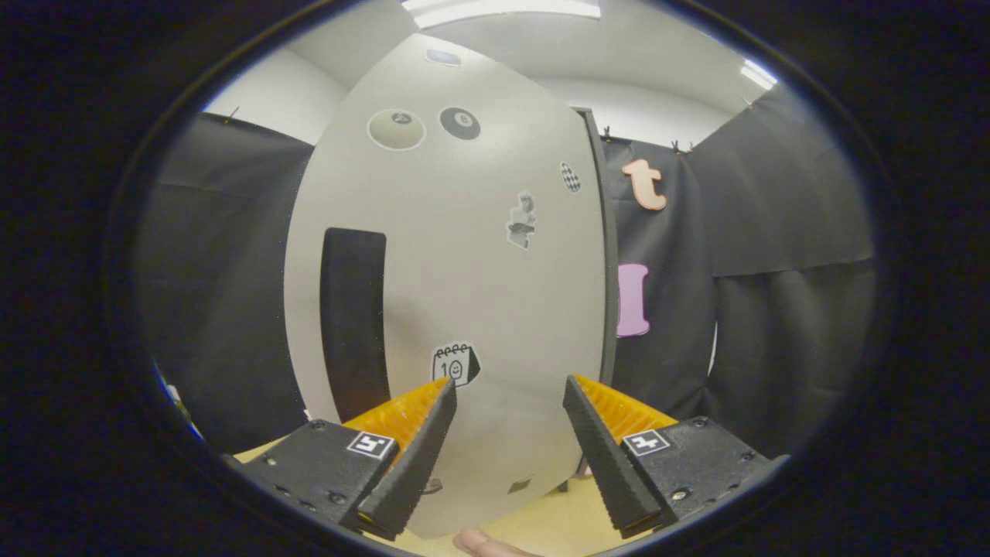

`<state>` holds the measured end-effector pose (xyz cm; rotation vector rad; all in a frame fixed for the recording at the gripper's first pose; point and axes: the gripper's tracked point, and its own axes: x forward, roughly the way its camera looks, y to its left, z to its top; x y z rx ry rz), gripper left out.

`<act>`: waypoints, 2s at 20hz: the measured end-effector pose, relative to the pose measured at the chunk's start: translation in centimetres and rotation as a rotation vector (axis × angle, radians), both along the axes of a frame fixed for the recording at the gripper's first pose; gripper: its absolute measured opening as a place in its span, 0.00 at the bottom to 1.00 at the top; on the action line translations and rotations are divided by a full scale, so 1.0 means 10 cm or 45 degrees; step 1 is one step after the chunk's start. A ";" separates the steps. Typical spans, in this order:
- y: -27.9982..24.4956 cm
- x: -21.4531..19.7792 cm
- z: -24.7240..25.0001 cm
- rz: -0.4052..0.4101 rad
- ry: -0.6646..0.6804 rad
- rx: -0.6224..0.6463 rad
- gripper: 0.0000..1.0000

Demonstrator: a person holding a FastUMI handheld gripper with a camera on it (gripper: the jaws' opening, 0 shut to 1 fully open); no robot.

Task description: Open the shoe cabinet door, grab the shoes and put them into the shoe cabinet, then close the shoe cabinet door.

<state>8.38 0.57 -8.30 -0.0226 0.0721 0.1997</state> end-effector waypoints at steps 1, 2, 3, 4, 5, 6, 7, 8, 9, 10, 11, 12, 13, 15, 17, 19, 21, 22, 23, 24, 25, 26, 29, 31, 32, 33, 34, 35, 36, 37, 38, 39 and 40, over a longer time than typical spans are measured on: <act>0.11 0.08 -0.03 0.002 -0.010 0.001 0.93; 0.23 0.16 -0.03 0.003 -0.023 0.004 0.94; 0.32 0.24 -0.03 -0.001 -0.035 0.003 0.95; 0.41 0.30 -0.04 -0.001 -0.044 -0.004 0.97; 0.47 0.35 -0.06 -0.006 -0.051 -0.011 0.98; 0.51 0.38 -0.11 -0.017 -0.045 -0.018 0.98; 0.54 0.40 -0.15 -0.029 -0.034 -0.016 0.98; 0.55 0.40 -0.18 -0.040 -0.029 -0.009 0.98; 0.53 0.38 -0.20 -0.061 -0.028 -0.005 0.98; 0.49 0.37 -0.22 -0.079 -0.024 -0.007 0.98; 0.47 0.32 -0.23 -0.091 -0.024 -0.009 0.97; 0.44 0.25 -0.25 -0.101 -0.023 -0.006 0.98; 0.42 0.17 -0.25 -0.103 -0.027 -0.004 0.97; 0.35 0.00 -0.25 -0.125 -0.031 -0.005 0.97; 0.28 -0.20 -0.31 -0.156 -0.018 -0.031 0.97; 0.27 -0.43 -0.36 -0.159 -0.002 -0.053 0.97; 0.29 -0.66 -0.37 -0.150 -0.004 -0.036 0.98; 0.30 -0.77 -0.39 -0.145 -0.002 -0.027 0.98; 0.33 -0.89 -0.42 -0.127 0.007 -0.025 0.97; 0.37 -1.03 -0.45 -0.107 0.009 -0.019 0.98; 0.41 -1.16 -0.46 -0.084 0.009 -0.021 0.98; 0.44 -1.28 -0.48 -0.063 0.005 -0.021 0.97; 0.55 -1.60 -0.50 -0.018 -0.010 -0.025 0.97; 0.68 -1.79 -0.48 0.038 -0.034 -0.043 0.97; 0.69 -1.86 -0.51 0.056 -0.040 -0.058 0.97; 0.70 -1.92 -0.51 0.068 -0.047 -0.055 0.97; 0.69 -1.98 -0.51 0.069 -0.041 -0.042 0.98; 0.66 -2.02 -0.54 0.067 -0.035 -0.029 0.98; 0.64 -2.04 -0.55 0.074 -0.033 -0.033 0.98; 0.59 -2.06 -0.55 0.071 -0.041 -0.037 0.98; 0.52 -2.07 -0.54 0.060 -0.048 -0.034 0.98; 0.45 -2.09 -0.51 0.044 -0.058 -0.031 0.98; 0.39 -2.10 -0.51 0.022 -0.065 -0.027 0.98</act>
